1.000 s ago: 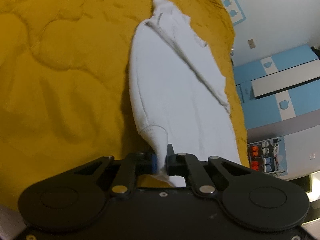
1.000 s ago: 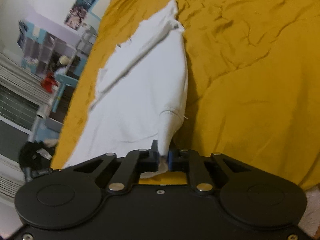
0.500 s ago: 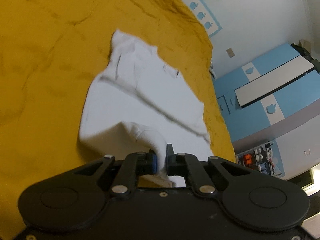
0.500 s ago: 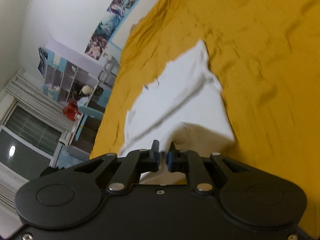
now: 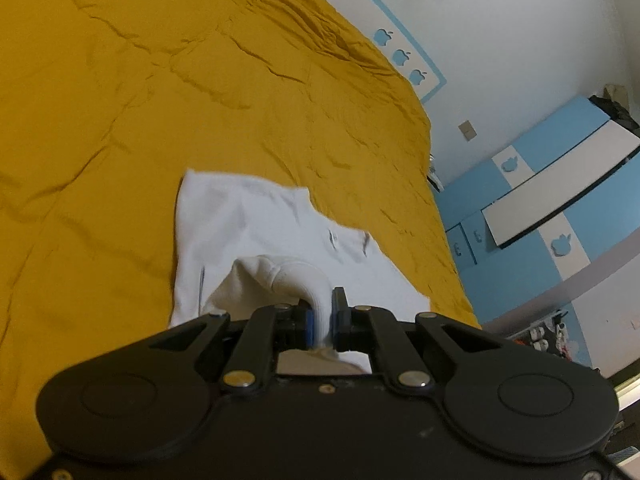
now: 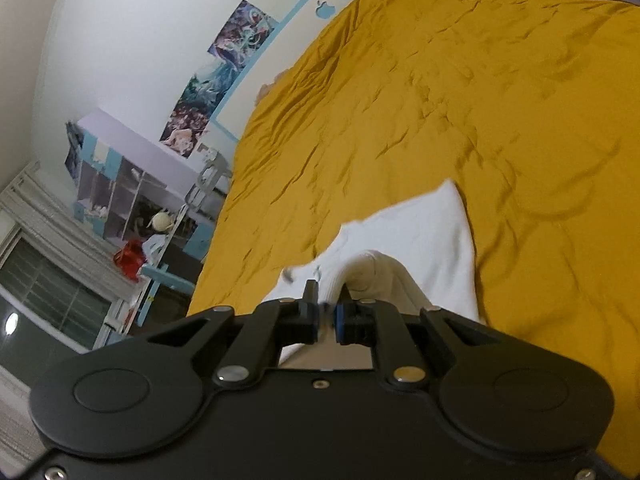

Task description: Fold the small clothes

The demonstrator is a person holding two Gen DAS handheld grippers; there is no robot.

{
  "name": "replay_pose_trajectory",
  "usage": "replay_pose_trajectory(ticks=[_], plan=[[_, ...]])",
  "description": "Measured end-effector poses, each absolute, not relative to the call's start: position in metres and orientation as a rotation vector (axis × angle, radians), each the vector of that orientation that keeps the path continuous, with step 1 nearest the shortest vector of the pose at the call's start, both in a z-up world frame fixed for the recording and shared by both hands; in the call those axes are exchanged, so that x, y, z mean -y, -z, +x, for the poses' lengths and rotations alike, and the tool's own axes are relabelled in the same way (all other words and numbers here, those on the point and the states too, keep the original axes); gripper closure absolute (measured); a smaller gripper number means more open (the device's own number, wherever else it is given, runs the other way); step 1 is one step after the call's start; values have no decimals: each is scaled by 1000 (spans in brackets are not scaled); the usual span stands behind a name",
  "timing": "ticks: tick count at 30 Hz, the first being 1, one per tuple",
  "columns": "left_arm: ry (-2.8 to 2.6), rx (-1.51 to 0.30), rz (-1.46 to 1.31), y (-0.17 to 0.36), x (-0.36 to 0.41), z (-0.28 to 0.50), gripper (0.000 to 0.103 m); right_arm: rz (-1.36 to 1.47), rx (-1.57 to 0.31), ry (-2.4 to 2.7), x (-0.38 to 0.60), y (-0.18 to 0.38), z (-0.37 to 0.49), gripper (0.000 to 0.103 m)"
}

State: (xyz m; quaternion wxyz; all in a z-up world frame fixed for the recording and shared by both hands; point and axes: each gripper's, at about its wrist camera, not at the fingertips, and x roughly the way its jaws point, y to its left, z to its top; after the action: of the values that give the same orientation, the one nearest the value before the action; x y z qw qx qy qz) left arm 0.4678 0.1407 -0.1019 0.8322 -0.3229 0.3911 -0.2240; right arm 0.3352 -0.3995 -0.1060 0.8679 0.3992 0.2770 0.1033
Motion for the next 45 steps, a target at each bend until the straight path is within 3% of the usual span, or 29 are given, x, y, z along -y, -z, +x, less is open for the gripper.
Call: replay_pose_trajectory(ticks=[13, 14, 16, 17, 18, 20, 26, 34, 45], plan=[[384, -889, -623, 172, -118, 605, 96, 834, -653, -125, 413, 167, 466, 94], [375, -901, -617, 177, -117, 611, 89, 835, -653, -113, 413, 172, 472, 92], [315, -902, -623, 182, -123, 618, 87, 802, -663, -72, 410, 179, 481, 84], [311, -896, -641, 181, -128, 619, 82, 786, -648, -54, 409, 178, 481, 75], [306, -876, -665, 177, -135, 617, 80, 762, -619, -32, 409, 175, 477, 59], [279, -817, -634, 162, -145, 604, 52, 727, -574, -6, 412, 164, 466, 46], [265, -799, -436, 135, -158, 539, 48, 608, -604, -49, 417, 134, 409, 46], [343, -870, -340, 164, -150, 439, 45, 455, -729, -107, 409, 141, 316, 46], [316, -919, -375, 195, -141, 437, 40, 469, -815, -81, 389, 178, 314, 48]])
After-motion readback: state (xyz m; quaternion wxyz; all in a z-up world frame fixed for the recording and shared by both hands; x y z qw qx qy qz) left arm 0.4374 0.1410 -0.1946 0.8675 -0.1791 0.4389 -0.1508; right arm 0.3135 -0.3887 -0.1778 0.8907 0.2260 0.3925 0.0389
